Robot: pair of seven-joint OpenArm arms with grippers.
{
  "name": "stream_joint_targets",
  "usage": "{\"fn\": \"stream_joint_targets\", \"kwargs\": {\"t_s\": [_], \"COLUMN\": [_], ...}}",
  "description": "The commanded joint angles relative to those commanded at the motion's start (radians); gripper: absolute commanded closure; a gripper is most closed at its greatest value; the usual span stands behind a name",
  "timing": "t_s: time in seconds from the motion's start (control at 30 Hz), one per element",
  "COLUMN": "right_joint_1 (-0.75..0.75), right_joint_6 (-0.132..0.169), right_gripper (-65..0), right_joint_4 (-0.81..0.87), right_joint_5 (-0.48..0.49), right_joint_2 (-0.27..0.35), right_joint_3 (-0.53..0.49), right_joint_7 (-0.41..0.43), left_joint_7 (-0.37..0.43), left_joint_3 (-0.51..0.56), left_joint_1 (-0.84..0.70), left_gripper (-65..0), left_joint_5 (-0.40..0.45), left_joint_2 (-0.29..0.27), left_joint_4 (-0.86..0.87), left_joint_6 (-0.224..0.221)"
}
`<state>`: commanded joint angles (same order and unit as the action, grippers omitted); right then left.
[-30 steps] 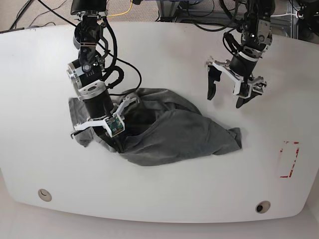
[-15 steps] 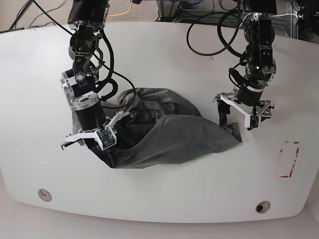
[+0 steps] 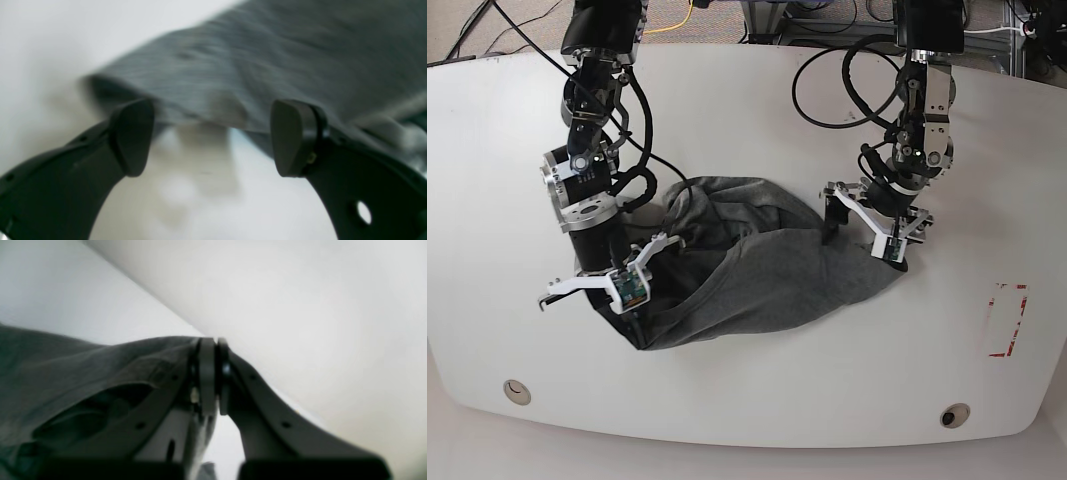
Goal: Layout the t-shirt on the table in an organized manner, then fold the t-shirt properly
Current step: 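Grasp another t-shirt edge with the left gripper, pull apart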
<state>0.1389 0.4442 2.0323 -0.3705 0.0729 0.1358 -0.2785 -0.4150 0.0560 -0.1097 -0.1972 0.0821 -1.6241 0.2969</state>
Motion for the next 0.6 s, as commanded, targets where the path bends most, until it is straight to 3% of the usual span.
{"fn": "stream_joint_targets", "kwargs": {"t_s": [0.17,0.6], "right_joint_1": [0.04,0.072], "right_joint_6": [0.0,0.0], "right_gripper": [0.0,0.0], "right_joint_4": [-0.006,-0.014], "right_joint_5": [0.0,0.006], "right_joint_2": [0.017,0.037], "right_joint_3": [-0.002,-0.005], "right_joint_7": [-0.002,-0.038], "left_joint_7": [-0.002,0.0], "left_joint_3": [0.048,0.058], "left_joint_1": [-0.055,-0.029], "left_gripper": [-51.2,-51.2], "left_joint_5": [0.0,-0.002], "left_joint_2": [0.003,-0.009], "left_joint_4": [-0.021,0.137], "left_joint_6": [0.04,0.041]}}
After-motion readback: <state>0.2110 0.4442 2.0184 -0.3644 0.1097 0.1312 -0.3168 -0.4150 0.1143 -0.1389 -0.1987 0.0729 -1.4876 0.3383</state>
